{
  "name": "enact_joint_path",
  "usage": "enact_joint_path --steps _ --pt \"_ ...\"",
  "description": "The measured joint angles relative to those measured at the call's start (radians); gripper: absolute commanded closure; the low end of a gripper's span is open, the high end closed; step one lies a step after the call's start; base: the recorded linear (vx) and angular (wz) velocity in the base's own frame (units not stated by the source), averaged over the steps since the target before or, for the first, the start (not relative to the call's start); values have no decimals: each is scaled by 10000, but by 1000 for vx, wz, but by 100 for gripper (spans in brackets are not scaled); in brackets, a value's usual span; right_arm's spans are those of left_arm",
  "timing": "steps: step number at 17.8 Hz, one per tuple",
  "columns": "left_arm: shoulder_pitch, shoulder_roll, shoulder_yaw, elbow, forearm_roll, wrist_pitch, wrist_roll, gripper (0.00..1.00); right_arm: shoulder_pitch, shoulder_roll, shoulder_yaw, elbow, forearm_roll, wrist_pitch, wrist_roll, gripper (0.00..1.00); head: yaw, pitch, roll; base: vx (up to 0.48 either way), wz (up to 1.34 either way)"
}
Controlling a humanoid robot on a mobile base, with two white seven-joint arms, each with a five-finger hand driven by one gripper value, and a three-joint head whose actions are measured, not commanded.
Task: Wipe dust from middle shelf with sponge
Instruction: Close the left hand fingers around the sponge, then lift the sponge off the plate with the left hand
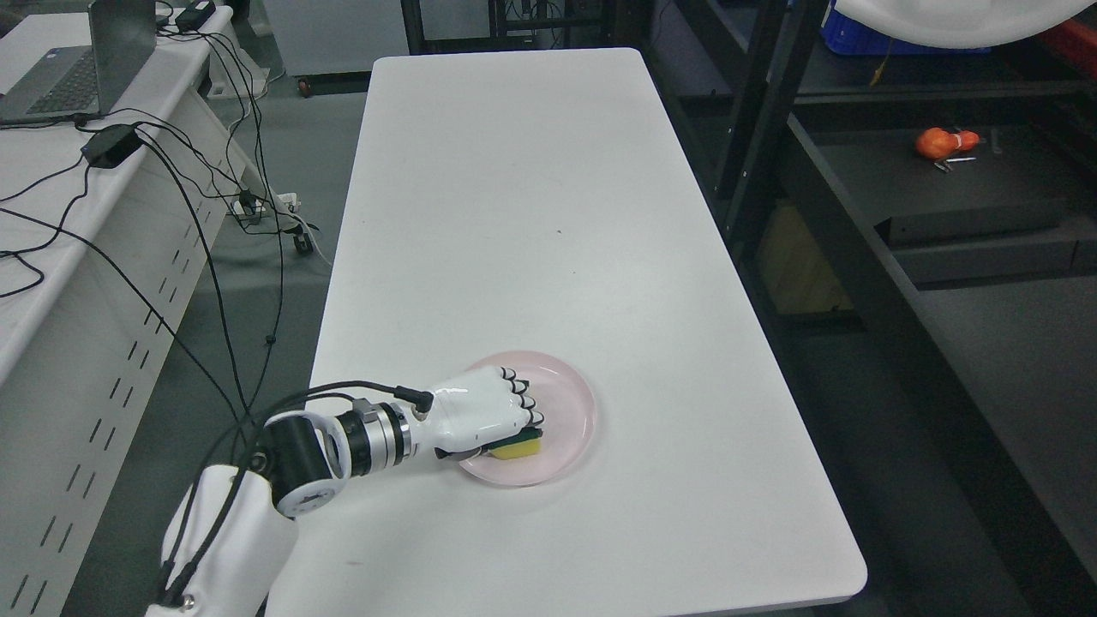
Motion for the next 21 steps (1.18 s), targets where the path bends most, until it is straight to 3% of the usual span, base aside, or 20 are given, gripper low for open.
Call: enact_joint_path --steps 5,14,21 --pt "162 -117 471 37 411 0 35 88 1 0 0 0 0 0 -34 0 0 0 0 0 0" --pt "578 -345 1376 79 2174 0 55 97 0 0 0 0 0 0 -43 0 0 0 0 0 0" --pt "-629 -494 2625 -70 3187 0 -305 98 1 0 0 0 0 0 -48 0 0 0 0 -4 1"
